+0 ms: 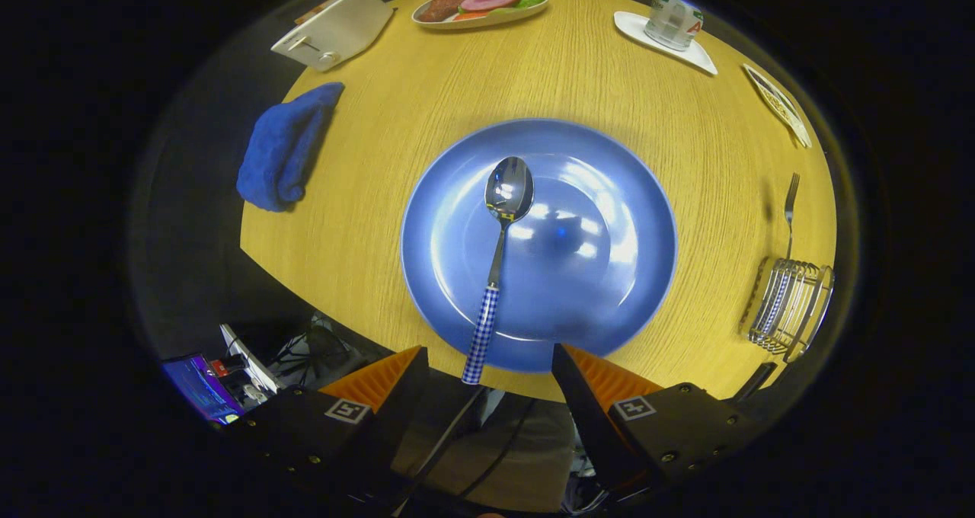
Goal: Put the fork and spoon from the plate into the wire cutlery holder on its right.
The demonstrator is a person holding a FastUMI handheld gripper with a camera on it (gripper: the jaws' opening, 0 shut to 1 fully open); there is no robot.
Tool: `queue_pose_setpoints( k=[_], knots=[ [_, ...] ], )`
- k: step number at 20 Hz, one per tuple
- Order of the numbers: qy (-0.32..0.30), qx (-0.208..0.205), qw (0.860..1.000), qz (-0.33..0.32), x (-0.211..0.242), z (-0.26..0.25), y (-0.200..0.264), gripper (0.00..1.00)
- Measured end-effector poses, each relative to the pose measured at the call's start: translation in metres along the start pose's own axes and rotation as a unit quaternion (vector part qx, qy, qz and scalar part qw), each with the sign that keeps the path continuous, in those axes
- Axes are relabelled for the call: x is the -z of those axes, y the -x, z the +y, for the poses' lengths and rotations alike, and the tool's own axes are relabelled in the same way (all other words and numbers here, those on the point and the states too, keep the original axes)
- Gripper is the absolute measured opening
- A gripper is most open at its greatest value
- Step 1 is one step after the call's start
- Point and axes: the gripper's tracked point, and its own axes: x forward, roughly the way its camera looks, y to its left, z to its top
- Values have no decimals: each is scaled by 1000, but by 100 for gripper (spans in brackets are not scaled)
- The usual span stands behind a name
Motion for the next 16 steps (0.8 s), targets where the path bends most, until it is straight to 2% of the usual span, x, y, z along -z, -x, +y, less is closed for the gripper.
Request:
queue_pose_setpoints(
  k=[5, 7, 9, 11, 12, 13, 16],
  knots=[
    [-17, -2, 1000, 1, -11, 1, -23, 99],
    [-27, -7, 1000, 9, -14, -1, -26, 85],
    [-32, -17, 999, 6, -15, 1, -30, 81],
    [-16, -2, 1000, 14, -14, -3, -31, 35],
    [-8, 5, 1000, 20, -9, -6, -37, 33],
    [-6, 9, 1000, 20, -10, -8, -40, 37],
    [2, 14, 999, 33, -1, -6, -47, 37]
  ],
)
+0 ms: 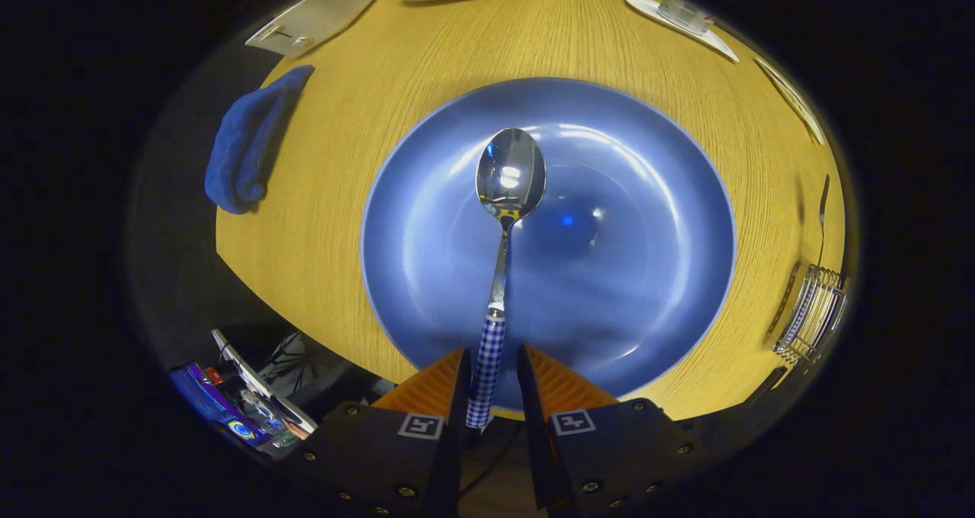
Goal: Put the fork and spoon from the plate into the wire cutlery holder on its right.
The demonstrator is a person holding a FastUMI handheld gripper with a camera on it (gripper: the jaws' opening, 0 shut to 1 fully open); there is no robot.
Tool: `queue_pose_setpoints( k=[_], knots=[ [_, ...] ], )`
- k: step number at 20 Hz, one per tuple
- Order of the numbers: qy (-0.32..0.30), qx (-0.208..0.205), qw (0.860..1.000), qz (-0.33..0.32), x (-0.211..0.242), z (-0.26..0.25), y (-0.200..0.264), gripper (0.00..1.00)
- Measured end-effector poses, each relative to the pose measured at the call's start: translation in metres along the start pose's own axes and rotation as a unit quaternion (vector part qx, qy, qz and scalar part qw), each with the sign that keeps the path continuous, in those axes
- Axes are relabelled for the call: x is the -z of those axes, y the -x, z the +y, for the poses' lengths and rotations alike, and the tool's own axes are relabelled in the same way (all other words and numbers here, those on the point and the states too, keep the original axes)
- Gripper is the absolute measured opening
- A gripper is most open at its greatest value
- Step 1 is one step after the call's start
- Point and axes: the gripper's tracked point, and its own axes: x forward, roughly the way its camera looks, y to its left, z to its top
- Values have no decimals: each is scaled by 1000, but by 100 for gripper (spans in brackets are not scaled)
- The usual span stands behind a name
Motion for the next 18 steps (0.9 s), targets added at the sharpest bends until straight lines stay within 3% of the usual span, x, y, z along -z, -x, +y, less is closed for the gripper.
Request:
queue_pose_setpoints(
  k=[1, 3, 12, 18],
  knots=[
    [-5, -8, 1000, -2, 8, 1, -8, 37],
    [-30, -8, 999, -12, -8, -2, -7, 4],
    [43, -6, 999, -17, -1, -16, 33, 4],
    [113, 34, 993, -11, 26, -50, 79, 5]
  ],
)
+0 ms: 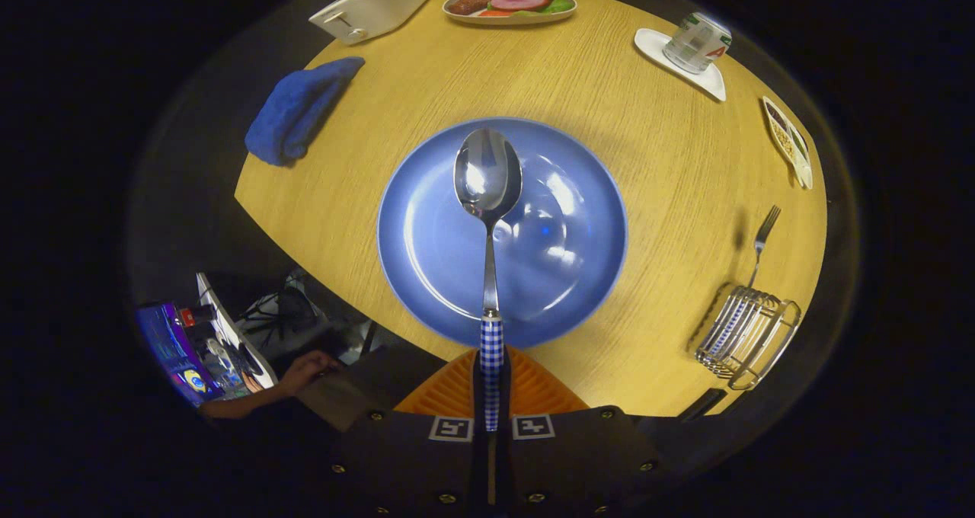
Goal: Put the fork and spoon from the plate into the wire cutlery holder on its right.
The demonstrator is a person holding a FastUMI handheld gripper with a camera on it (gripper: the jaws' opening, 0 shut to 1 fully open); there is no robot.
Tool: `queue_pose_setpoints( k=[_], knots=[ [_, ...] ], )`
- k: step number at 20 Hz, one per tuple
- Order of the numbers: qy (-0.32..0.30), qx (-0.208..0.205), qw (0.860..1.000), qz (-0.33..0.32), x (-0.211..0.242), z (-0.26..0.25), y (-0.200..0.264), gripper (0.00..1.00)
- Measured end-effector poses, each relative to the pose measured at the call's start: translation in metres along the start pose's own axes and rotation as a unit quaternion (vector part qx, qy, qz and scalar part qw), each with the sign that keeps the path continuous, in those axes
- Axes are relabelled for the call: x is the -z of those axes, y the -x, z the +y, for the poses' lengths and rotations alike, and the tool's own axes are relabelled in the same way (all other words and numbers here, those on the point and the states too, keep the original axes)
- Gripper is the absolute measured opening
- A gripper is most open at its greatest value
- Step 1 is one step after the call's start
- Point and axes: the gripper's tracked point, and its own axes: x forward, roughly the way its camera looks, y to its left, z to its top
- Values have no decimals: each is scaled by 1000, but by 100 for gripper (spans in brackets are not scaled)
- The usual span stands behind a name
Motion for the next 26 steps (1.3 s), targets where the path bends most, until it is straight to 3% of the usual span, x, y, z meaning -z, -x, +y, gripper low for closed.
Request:
queue_pose_setpoints(
  k=[4, 12, 18, 26],
  knots=[
    [18, 42, 999, 23, 45, -51, 25, 5],
    [-22, 110, 992, 61, 122, -147, 69, 5],
    [-42, 151, 984, 86, 148, -202, 98, 4],
    [-7, 194, 965, 176, 166, -257, 107, 4]
  ],
)
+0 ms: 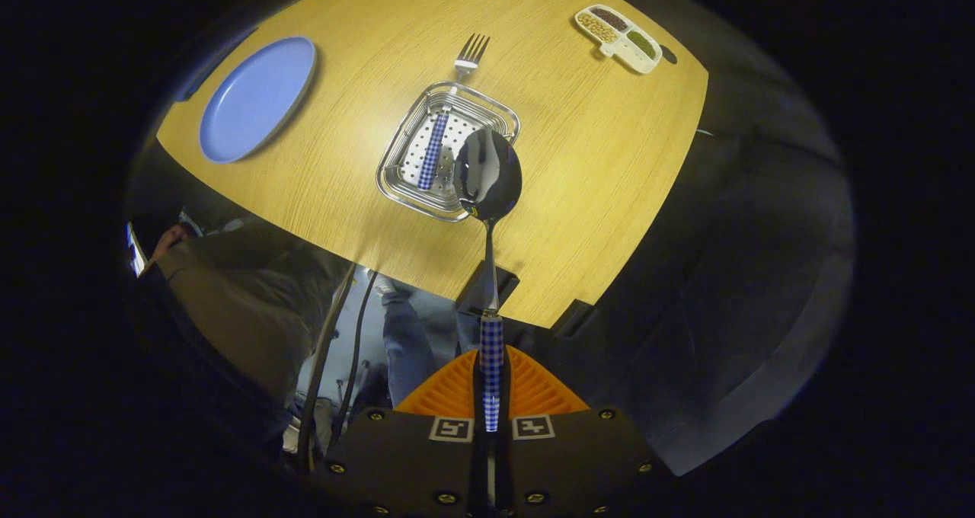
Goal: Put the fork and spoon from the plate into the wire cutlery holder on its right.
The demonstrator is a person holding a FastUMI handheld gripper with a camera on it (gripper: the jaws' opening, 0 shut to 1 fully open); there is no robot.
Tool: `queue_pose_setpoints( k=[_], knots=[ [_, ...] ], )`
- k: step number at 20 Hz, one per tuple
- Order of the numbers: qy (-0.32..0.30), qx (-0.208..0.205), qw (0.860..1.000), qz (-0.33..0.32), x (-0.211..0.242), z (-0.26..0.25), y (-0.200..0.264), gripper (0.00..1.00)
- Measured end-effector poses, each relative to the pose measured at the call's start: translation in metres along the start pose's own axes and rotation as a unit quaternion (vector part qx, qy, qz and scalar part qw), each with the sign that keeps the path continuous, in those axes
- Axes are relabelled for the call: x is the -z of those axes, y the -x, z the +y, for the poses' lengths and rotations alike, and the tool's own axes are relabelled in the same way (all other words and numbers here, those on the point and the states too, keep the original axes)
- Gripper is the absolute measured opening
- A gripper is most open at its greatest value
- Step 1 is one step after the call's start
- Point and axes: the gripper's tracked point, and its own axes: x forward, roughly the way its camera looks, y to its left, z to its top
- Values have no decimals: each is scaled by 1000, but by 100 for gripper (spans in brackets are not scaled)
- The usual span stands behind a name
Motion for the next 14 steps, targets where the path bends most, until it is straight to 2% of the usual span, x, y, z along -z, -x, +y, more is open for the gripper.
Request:
queue_pose_setpoints(
  k=[4, 14],
  knots=[
    [43, 17, 998, 33, -5, 5, -5, 4],
    [90, 23, 991, 92, -47, 0, -14, 4]
  ],
)
